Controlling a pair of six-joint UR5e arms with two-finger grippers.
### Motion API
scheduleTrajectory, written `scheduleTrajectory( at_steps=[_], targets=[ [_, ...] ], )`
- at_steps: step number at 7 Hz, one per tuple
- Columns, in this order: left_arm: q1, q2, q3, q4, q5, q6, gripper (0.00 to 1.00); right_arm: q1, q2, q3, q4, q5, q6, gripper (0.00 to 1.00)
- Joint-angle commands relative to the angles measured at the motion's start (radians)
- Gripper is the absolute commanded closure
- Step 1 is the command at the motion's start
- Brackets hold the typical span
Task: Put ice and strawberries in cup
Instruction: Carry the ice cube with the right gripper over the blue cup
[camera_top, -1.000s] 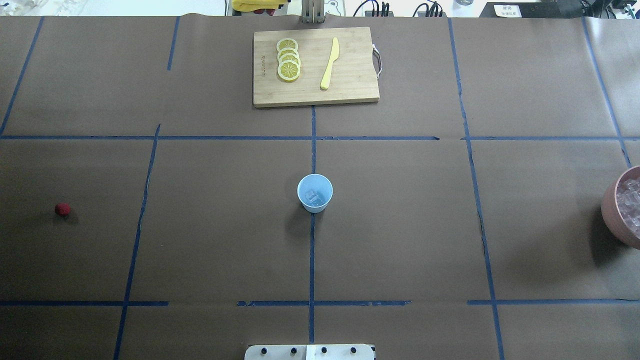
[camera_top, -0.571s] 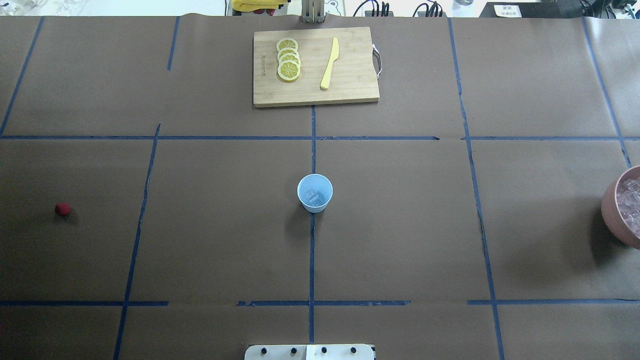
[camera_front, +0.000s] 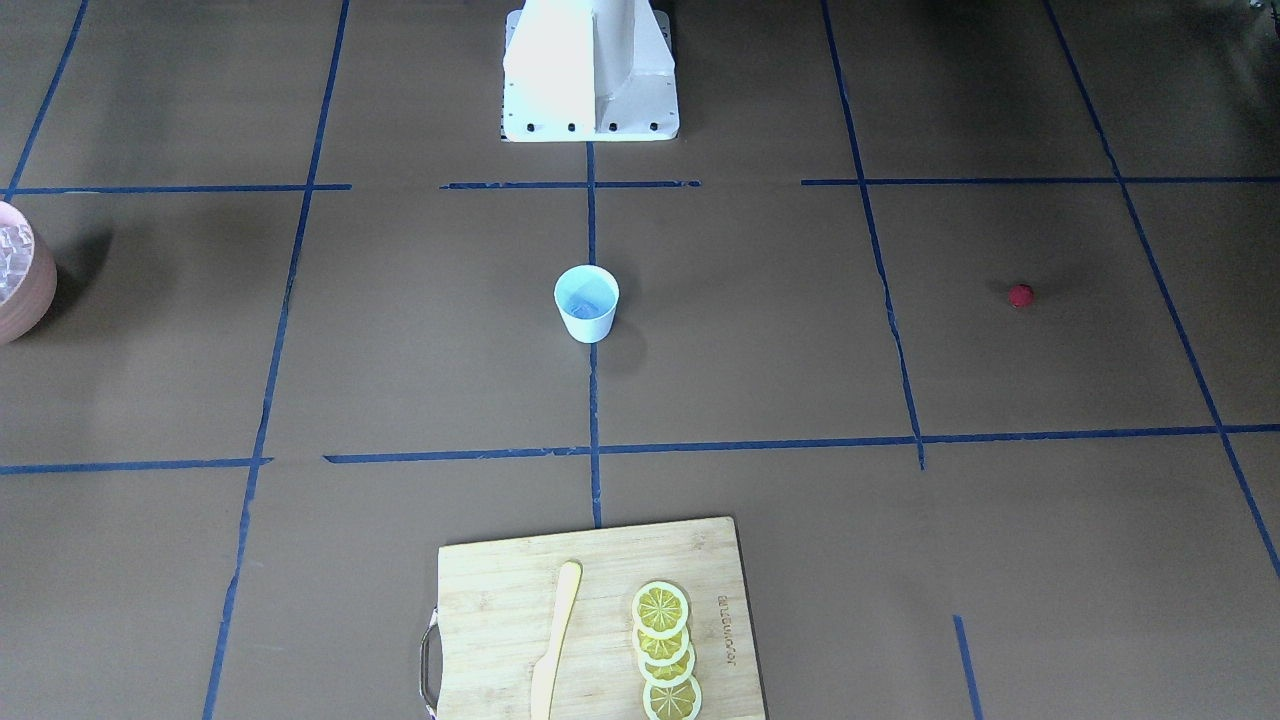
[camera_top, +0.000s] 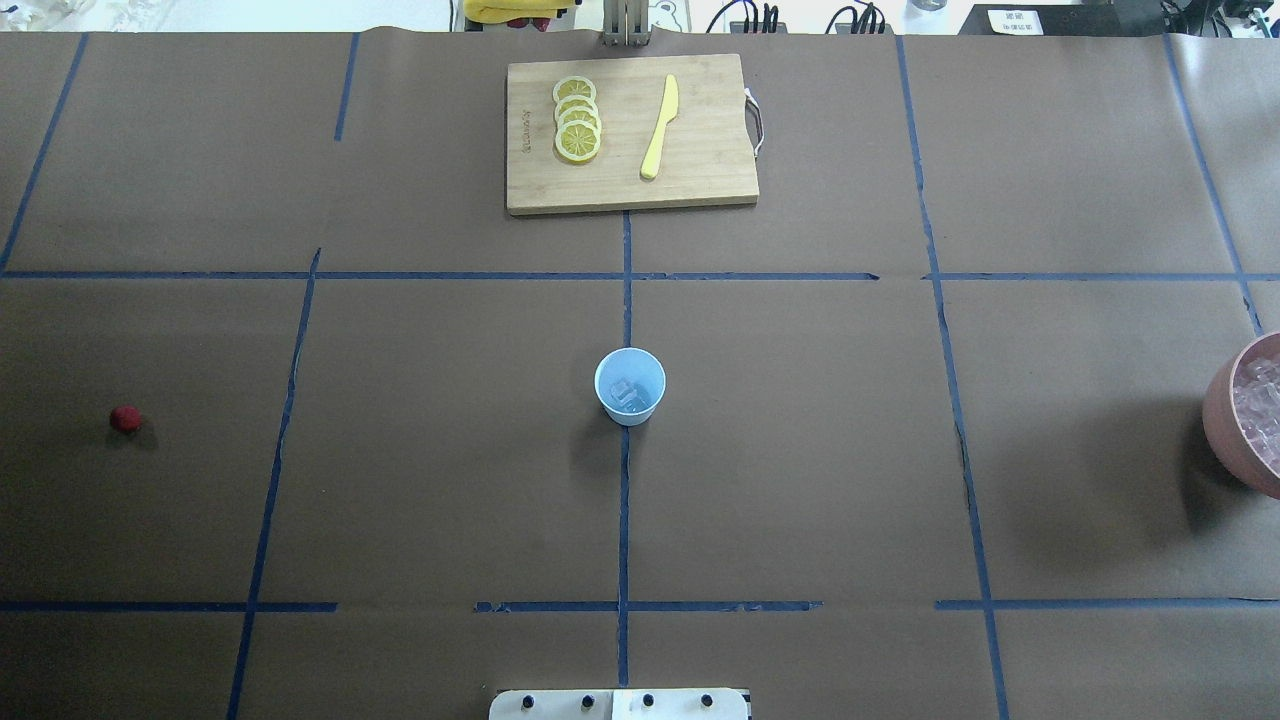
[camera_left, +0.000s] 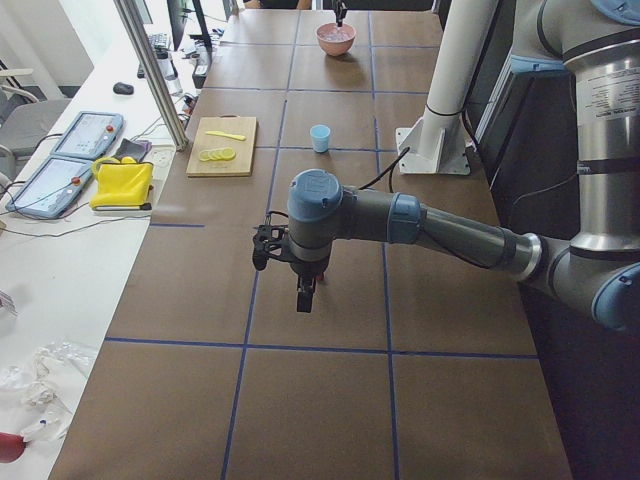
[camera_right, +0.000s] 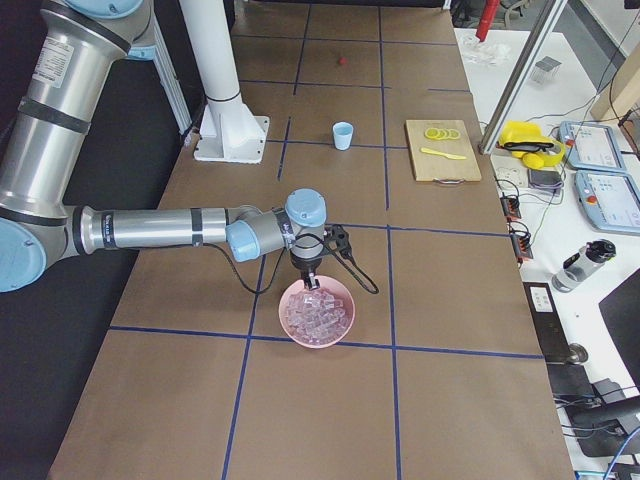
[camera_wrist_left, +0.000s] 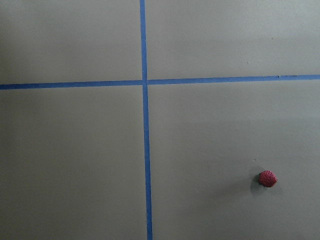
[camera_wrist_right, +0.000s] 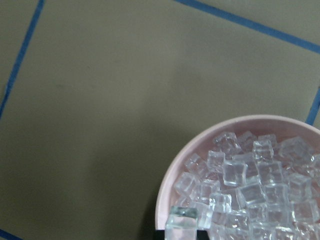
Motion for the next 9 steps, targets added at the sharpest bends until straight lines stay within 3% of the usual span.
scheduleTrajectory(
  at_steps=[1,2,3,5,7,8,9],
  targets=[
    [0.000,0.005,0.000,0.000,-0.001,0.000,0.00,-0.008,0.298,0.020,-0.318,0.024,0.015,0.98],
    [0.000,0.009,0.000,0.000,0.001,0.000,0.00,-0.066,0.480,0.017,-0.479,0.018,0.092,0.98],
    [0.000,0.011,0.001,0.000,0.001,0.000,0.00,-0.179,0.634,0.006,-0.543,0.007,0.277,0.98],
    [0.000,0.009,0.007,0.000,0.001,0.000,0.00,-0.435,0.877,-0.070,-0.536,-0.167,0.688,0.98],
    [0.002,0.009,0.012,0.000,0.001,0.000,0.00,-0.640,1.107,-0.261,-0.531,-0.322,0.933,1.00],
    [0.002,0.011,0.012,0.000,0.001,0.000,0.00,-0.688,1.155,-0.314,-0.508,-0.348,0.978,1.00],
    [0.002,0.009,0.013,0.000,0.001,0.000,0.00,-0.714,1.156,-0.371,-0.390,-0.376,1.007,0.99]
  ],
)
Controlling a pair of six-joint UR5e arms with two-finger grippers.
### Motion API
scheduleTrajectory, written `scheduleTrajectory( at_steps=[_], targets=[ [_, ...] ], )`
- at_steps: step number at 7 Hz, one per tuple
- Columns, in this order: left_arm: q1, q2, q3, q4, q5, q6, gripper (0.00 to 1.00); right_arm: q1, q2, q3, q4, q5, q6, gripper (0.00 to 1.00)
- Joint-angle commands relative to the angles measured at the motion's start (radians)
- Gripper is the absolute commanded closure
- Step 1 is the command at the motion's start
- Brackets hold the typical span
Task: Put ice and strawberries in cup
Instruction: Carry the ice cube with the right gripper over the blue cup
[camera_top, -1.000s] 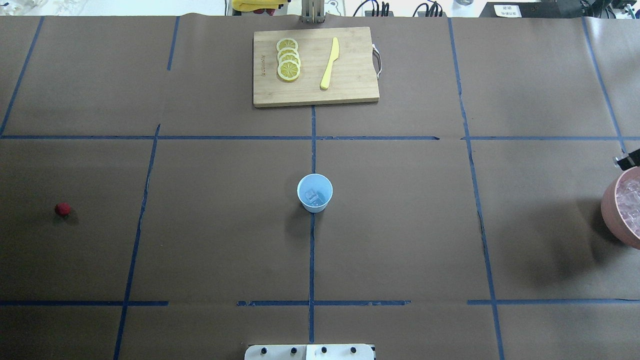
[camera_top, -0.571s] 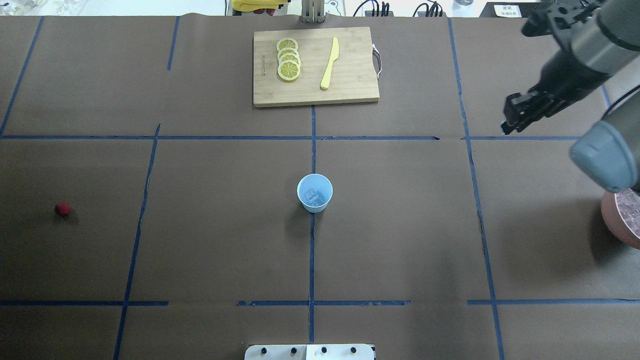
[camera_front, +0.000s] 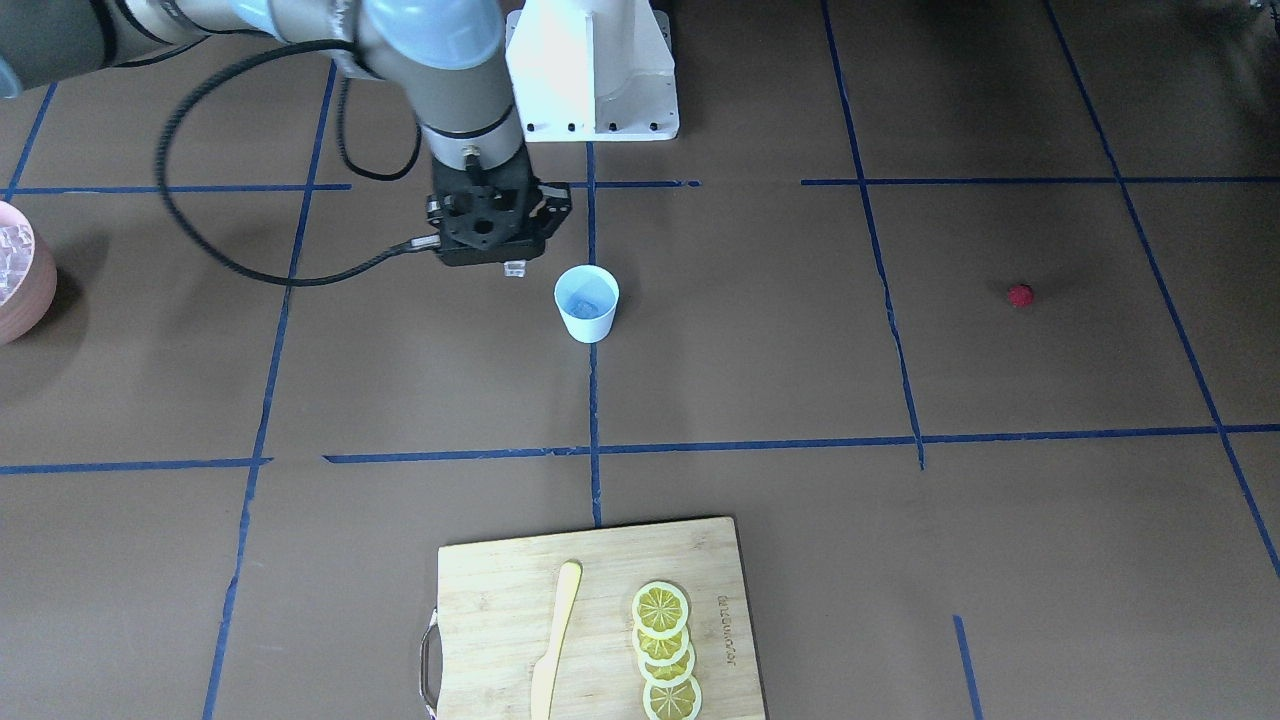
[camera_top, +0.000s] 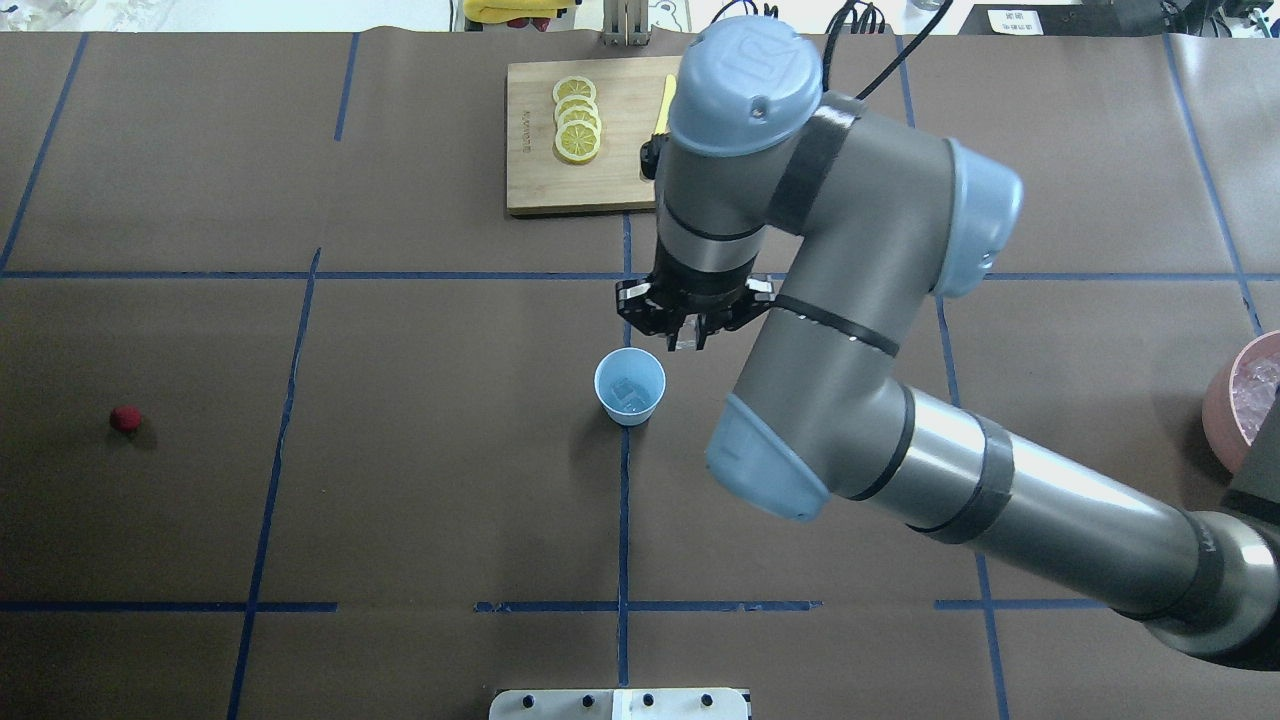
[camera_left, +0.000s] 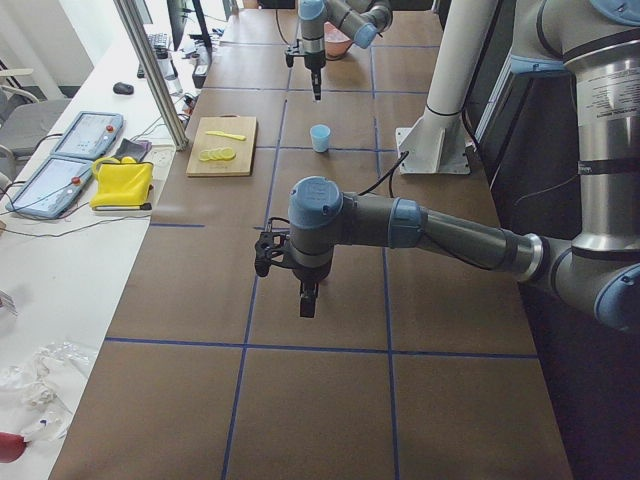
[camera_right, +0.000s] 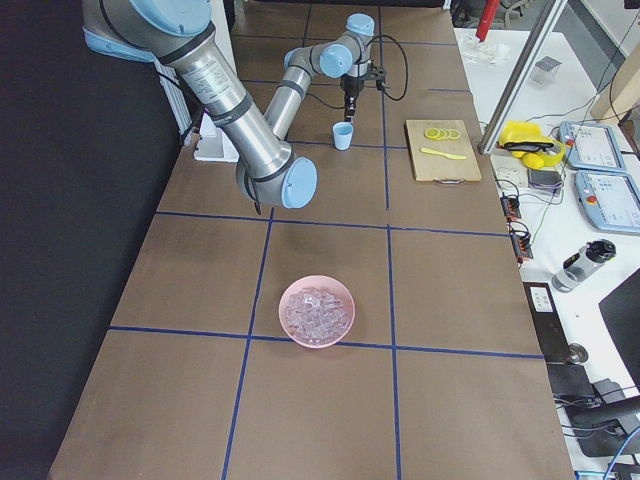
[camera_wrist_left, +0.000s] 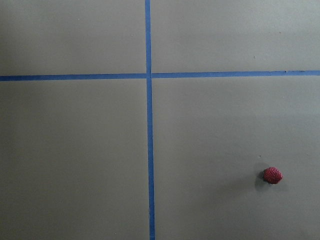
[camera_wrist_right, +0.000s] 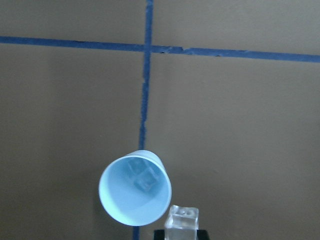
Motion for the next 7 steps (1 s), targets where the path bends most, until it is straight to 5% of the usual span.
scheduleTrajectory(
  at_steps=[1,5,7],
  targets=[
    [0.000,0.001,0.002,0.000,0.000,0.002,0.00,-0.065,0.041,-0.124,0.139,-0.071,0.054,1.00],
    [0.000,-0.001,0.008,-0.002,0.000,0.002,0.00,-0.067,0.041,-0.132,0.138,-0.068,0.051,0.96],
    [0.000,-0.002,0.008,-0.002,0.000,0.002,0.00,-0.069,0.035,-0.130,0.133,-0.063,0.052,0.64]
  ],
)
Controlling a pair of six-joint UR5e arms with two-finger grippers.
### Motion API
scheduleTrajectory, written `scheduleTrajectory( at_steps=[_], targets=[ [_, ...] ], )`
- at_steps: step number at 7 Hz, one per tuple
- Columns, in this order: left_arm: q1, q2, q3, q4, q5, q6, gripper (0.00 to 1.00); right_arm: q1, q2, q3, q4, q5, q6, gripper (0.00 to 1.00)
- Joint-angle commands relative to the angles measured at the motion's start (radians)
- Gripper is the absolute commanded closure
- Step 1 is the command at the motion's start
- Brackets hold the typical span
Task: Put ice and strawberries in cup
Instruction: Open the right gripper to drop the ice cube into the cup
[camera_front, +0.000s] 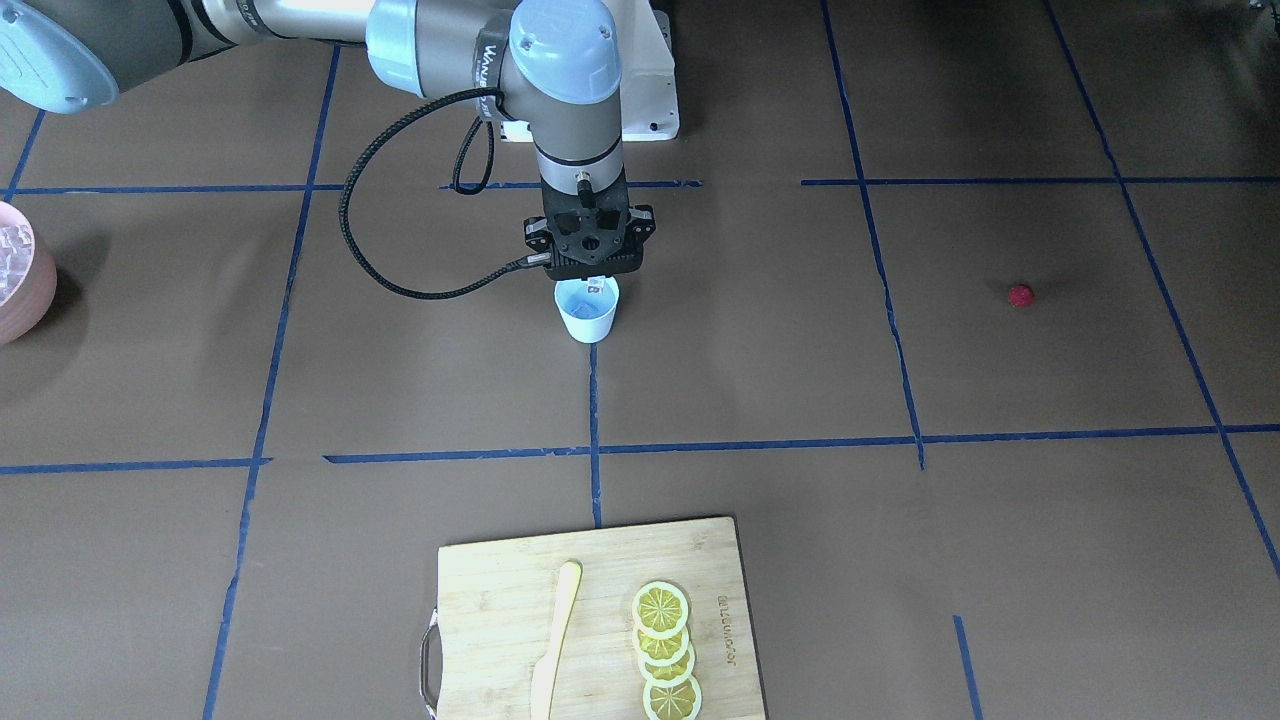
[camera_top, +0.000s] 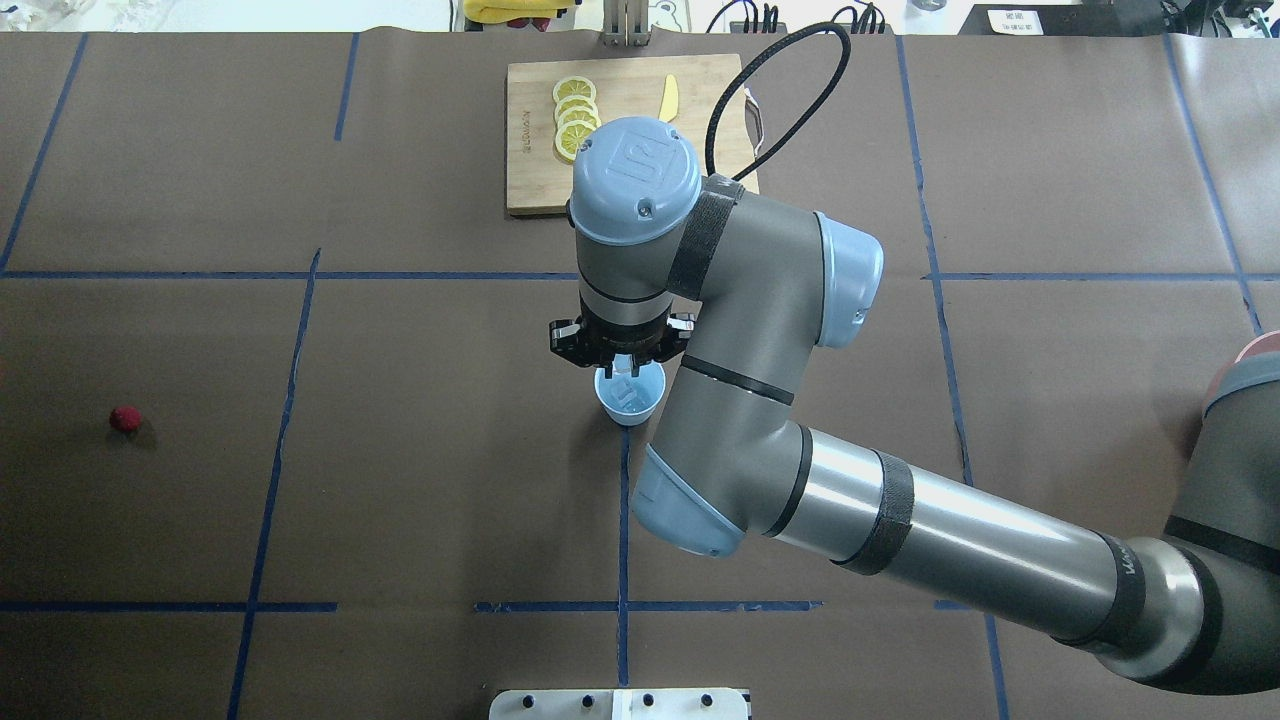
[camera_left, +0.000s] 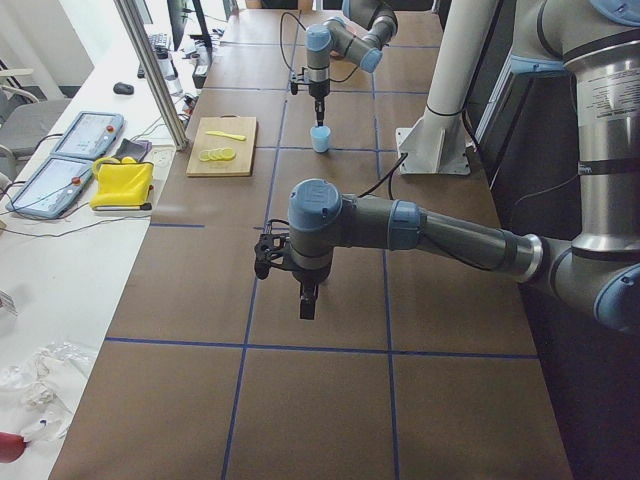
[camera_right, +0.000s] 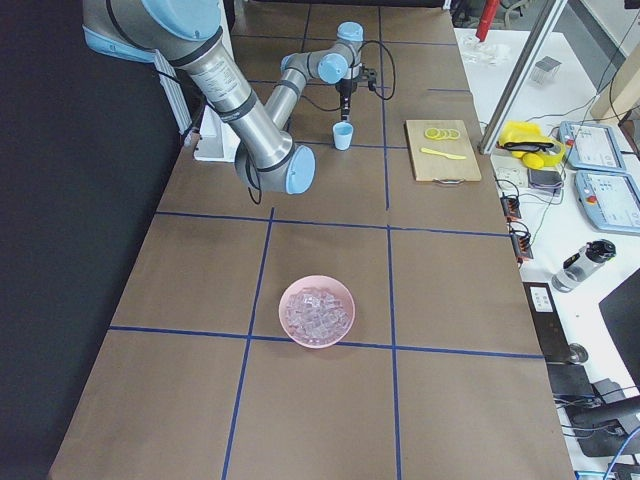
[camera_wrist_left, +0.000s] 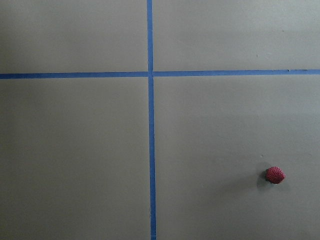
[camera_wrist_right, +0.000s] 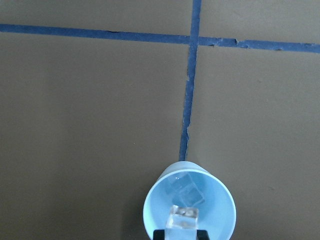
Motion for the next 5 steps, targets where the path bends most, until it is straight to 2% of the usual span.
scheduleTrajectory(
  at_steps=[1,2,3,4,5],
  targets=[
    [0.000,-0.001,-0.001,0.000,0.000,-0.002,0.00,-0.004,-0.010,0.001,-0.003,0.001,0.003,0.48],
    [0.000,-0.001,-0.001,0.000,0.000,-0.002,0.00,-0.004,-0.011,0.001,-0.003,0.001,0.001,0.24],
    [0.000,-0.004,0.000,0.000,0.000,-0.002,0.00,-0.004,-0.013,0.004,-0.004,0.002,0.003,0.07],
    [0.006,-0.008,-0.001,0.000,0.000,-0.014,0.00,-0.003,-0.011,0.030,-0.023,0.004,0.004,0.02],
    [0.029,-0.011,-0.009,-0.014,0.003,-0.081,0.00,0.007,-0.024,0.095,-0.064,0.002,0.004,0.01]
  ],
)
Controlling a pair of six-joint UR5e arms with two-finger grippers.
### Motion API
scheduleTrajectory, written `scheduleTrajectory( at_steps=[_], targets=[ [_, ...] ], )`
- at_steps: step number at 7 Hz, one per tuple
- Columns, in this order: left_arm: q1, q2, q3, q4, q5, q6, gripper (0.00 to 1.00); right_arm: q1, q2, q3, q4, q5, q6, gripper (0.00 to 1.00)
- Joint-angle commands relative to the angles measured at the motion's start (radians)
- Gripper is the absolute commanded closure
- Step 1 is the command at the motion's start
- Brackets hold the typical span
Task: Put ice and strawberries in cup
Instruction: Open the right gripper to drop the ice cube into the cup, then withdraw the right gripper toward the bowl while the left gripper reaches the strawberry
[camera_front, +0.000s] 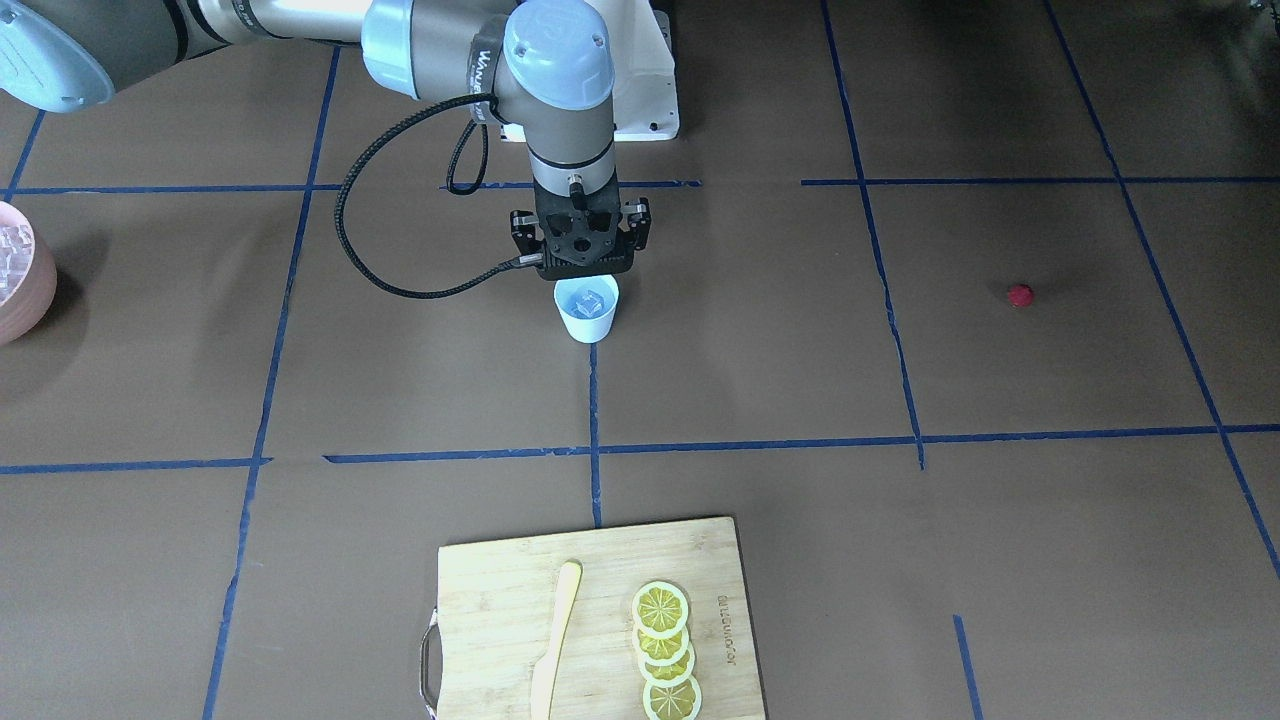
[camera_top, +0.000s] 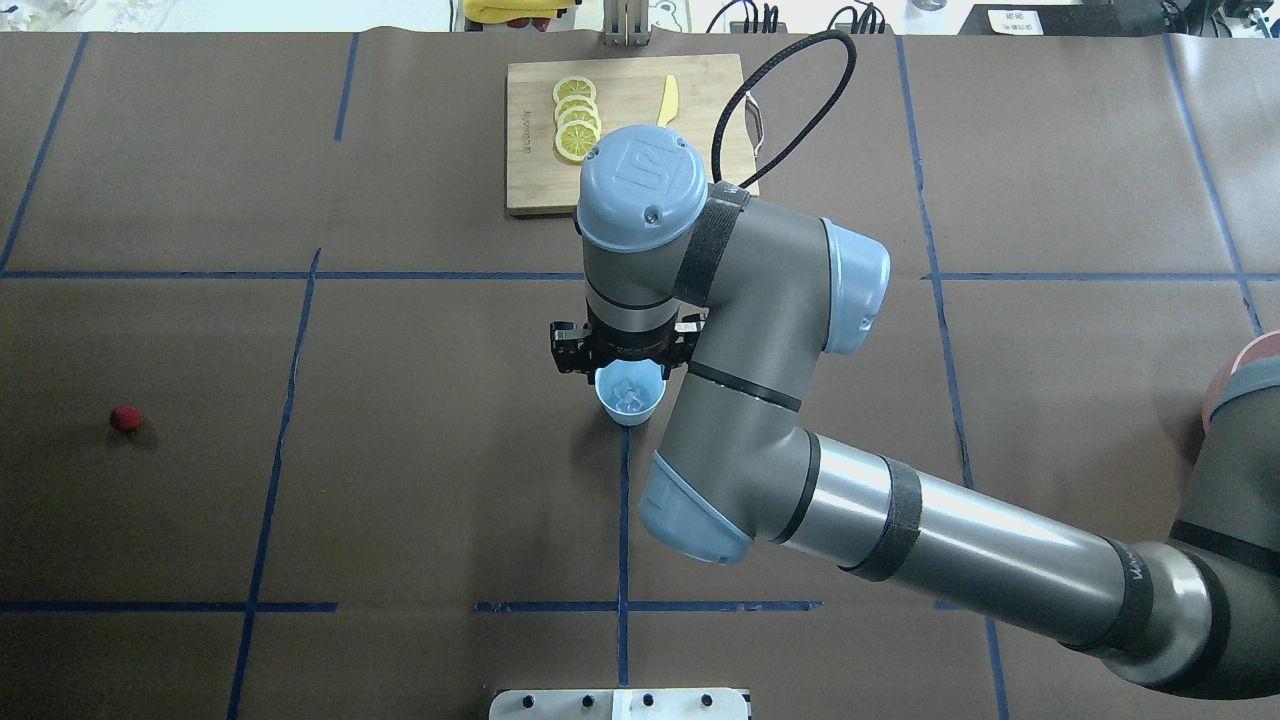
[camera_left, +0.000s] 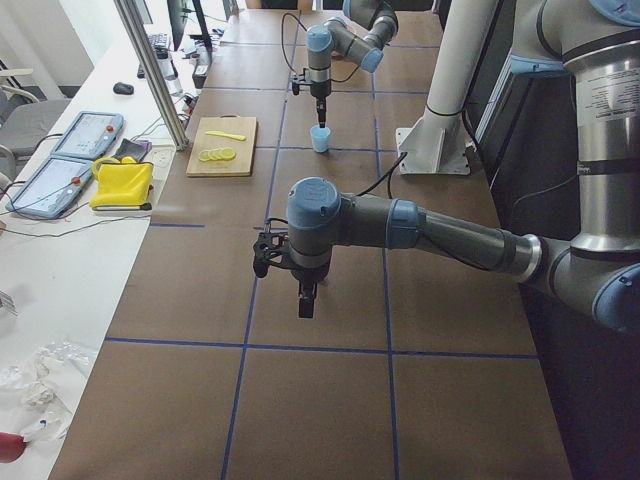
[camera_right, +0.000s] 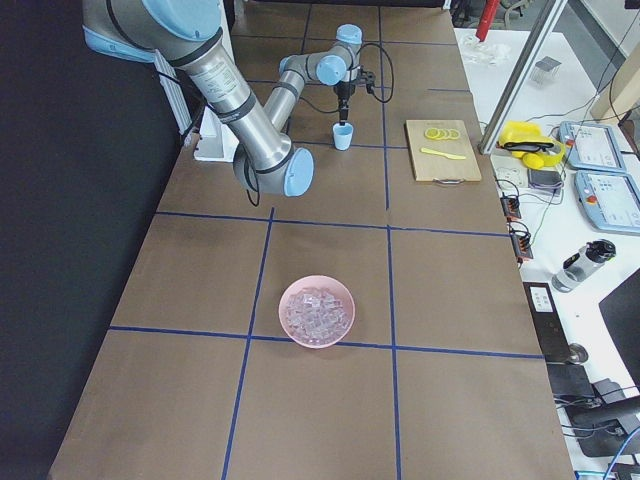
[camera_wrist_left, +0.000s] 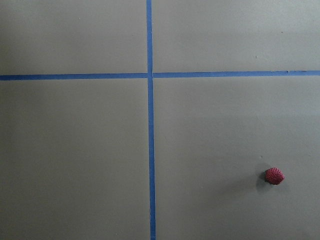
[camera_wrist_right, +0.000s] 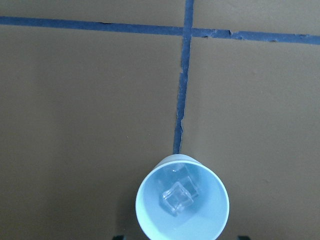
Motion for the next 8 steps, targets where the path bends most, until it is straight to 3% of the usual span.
scheduleTrajectory(
  at_steps=[1,3,4,5,7,8],
  targets=[
    [0.070,-0.004,-0.015,-0.019,0.001,-0.085,0.00,0.042,-0.042,0.126,-0.040,0.004,-0.002,0.01],
    [0.178,-0.004,-0.027,-0.135,0.002,-0.260,0.00,0.130,-0.177,0.287,-0.040,0.021,-0.054,0.01],
    [0.233,0.008,-0.030,-0.236,0.005,-0.392,0.00,0.182,-0.229,0.332,-0.041,0.027,-0.138,0.01],
    [0.305,0.011,-0.030,-0.308,0.010,-0.530,0.00,0.246,-0.278,0.347,-0.040,0.089,-0.212,0.01],
    [0.458,0.047,-0.027,-0.489,0.117,-0.779,0.00,0.378,-0.380,0.393,-0.038,0.177,-0.379,0.01],
    [0.564,0.045,-0.021,-0.537,0.214,-0.886,0.00,0.430,-0.450,0.413,-0.035,0.197,-0.471,0.01]
  ],
)
